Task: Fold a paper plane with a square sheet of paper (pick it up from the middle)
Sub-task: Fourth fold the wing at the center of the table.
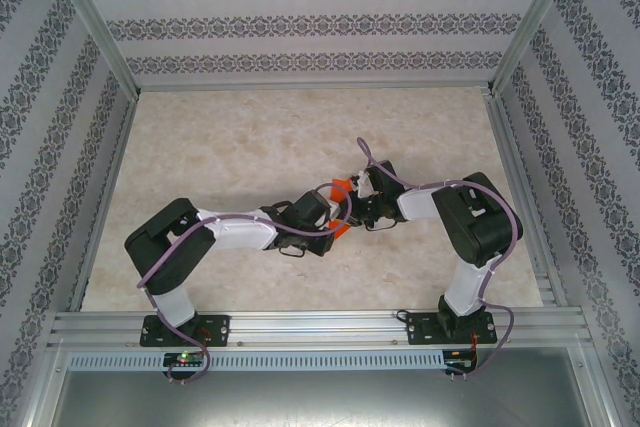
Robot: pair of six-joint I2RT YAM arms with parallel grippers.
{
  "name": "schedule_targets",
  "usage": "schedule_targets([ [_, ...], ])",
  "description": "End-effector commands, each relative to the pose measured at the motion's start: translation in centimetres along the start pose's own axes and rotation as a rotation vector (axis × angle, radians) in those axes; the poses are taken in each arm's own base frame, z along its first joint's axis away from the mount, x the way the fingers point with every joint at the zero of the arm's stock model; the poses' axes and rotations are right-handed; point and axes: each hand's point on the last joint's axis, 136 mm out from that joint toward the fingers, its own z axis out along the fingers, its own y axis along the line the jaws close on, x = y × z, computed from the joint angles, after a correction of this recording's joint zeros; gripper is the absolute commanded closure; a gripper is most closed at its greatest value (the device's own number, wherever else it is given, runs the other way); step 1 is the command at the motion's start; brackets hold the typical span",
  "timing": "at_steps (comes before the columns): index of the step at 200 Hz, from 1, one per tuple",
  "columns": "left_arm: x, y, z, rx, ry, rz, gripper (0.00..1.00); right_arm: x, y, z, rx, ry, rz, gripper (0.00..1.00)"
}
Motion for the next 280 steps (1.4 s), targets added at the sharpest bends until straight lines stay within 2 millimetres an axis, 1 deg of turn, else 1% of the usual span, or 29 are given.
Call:
schedule_targets([
  [1,6.4,0.8,-0.8,-0.036,0.223,-0.037,0.89,1.1,-6.9,0.6,0.227,-0.003,0.084,1.00],
  [42,4.5,-0.6,-2.3,-0.002,0.174,-0.041,0.88,1.2,-6.7,0.8,0.218,0.004,0.077,1.00],
  [58,2.9,-1.4,-3.4,0.021,0.111,-0.049,0.88,1.2,-6.4,0.9,0.206,0.009,0.077,1.00],
  [74,0.7,-2.0,-4.4,0.039,0.030,-0.058,0.87,1.2,-6.3,1.0,0.192,0.010,0.080,1.00],
  [92,-1.0,-2.4,-4.7,0.064,-0.021,-0.073,0.83,1.3,-6.1,1.1,0.185,0.012,0.082,0.99],
  [118,-1.8,-2.7,-3.4,0.066,-0.007,-0.061,0.79,1.2,-5.9,1.2,0.165,0.012,0.087,1.00],
  [134,-2.5,-3.0,-2.7,0.074,-0.013,-0.049,0.78,1.0,-5.7,1.3,0.146,0.010,0.094,1.00],
  [159,-3.0,-2.8,-1.4,0.073,-0.017,-0.039,0.79,0.9,-5.3,1.2,0.128,0.008,0.096,1.00],
  [195,-2.3,-0.3,0.2,-0.004,0.005,-0.042,0.80,0.9,-4.8,1.1,0.111,0.011,0.092,1.00],
  [225,-2.5,0.4,0.2,-0.004,-0.025,-0.057,0.81,0.8,-4.6,1.0,0.107,0.013,0.088,1.00],
  [241,-2.9,0.4,-0.2,0.015,-0.045,-0.065,0.81,0.7,-4.7,0.9,0.114,0.012,0.087,1.00],
  [280,-5.2,-0.3,-2.4,0.087,-0.130,-0.103,0.81,0.7,-4.7,0.8,0.113,0.012,0.089,1.00],
])
